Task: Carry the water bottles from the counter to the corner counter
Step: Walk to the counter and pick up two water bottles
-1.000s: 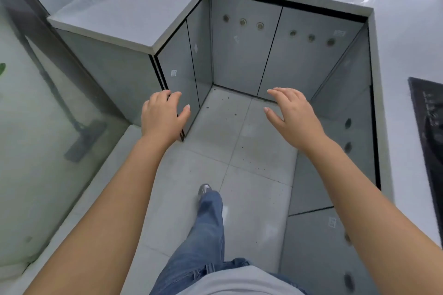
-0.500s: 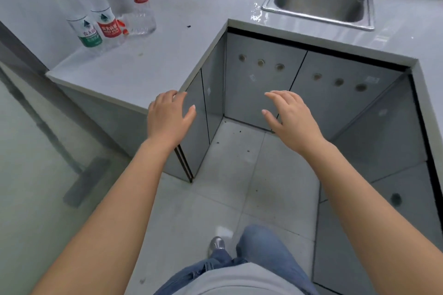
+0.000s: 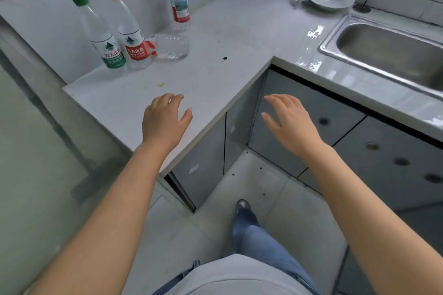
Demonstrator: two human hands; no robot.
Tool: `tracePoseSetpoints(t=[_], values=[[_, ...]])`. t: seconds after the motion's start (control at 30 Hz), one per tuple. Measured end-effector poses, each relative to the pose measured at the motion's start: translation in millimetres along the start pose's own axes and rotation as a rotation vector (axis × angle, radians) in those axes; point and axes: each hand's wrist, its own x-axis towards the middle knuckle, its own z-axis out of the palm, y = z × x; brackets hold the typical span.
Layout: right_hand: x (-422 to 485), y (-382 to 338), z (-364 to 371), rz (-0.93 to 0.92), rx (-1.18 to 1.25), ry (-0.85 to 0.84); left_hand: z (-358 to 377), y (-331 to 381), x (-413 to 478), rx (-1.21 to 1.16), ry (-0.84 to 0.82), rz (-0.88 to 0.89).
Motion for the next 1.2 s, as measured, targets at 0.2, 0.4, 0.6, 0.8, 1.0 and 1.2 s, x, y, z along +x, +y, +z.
tracePoseSetpoints(t=[0.2, 0.4, 0.6, 0.8, 1.0, 1.2], values=[[99.8, 27.2, -9.8, -0.170, 0.031, -0.049, 3.1, 20.8, 60.5, 0.021, 0.032, -0.147], [169.3, 25.1, -5.8, -0.368, 0.071, -0.076, 1.5, 9.6, 76.7, 0.074, 0.061, -0.319], [211.7, -1.9, 15.1, -0.490, 0.169, -0.113, -1.9, -22.4, 66.3, 0.081, 0.106, -0.517], [235.8, -27.9, 32.4, -0.563, 0.215, -0.140, -3.5, -41.1, 76.9, 0.068, 0.125, -0.589], [273.2, -51.4, 43.2, -0.588, 0.222, -0.140, -7.9, -60.9, 102.8, 0.069, 0.145, -0.608], [317.7, -88.5, 68.1, -0.546, 0.244, -0.241, -16.9, -94.8, 137.6, 0.015, 0.168, -0.666]])
